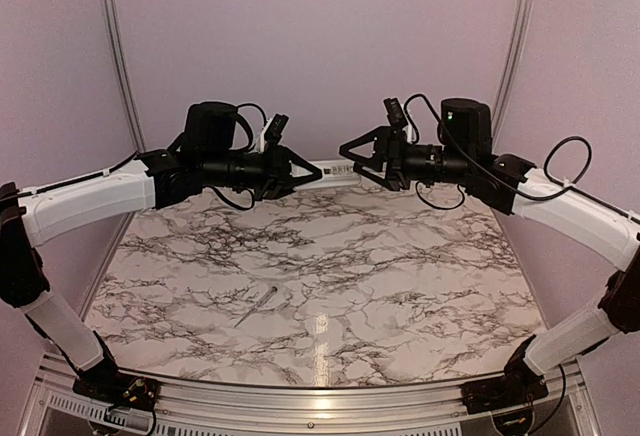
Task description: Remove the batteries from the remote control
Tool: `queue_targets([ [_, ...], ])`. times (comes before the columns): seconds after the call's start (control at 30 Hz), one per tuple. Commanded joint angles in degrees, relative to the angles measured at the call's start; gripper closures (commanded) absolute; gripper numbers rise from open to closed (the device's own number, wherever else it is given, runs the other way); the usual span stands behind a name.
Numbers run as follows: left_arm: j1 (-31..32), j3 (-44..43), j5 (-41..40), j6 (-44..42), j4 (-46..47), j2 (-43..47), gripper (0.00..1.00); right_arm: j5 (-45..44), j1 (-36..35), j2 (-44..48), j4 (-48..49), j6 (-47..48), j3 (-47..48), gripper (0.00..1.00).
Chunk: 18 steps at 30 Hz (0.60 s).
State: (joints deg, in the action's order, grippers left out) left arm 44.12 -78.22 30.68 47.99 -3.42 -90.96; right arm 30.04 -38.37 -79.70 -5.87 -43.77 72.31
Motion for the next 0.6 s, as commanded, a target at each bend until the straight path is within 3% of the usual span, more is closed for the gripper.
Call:
queue_targets([
  [0.0,2.29,-0.42,10.87,-2.47,13.55,3.28,1.0,7.57,-0.71,-0.62,5.2,-4.16,-3.16,0.19],
  [0.33,2.29,0.51,11.65,-3.45,14.61,4.12,1.0,11.09,0.23,0.42,10.13,-6.29,-5.28,0.19],
  [0.57,2.29,1.76,7.93,-4.17,11.77,4.42,1.0,15.05,0.23,1.53,11.52,-6.17,-4.75,0.18],
])
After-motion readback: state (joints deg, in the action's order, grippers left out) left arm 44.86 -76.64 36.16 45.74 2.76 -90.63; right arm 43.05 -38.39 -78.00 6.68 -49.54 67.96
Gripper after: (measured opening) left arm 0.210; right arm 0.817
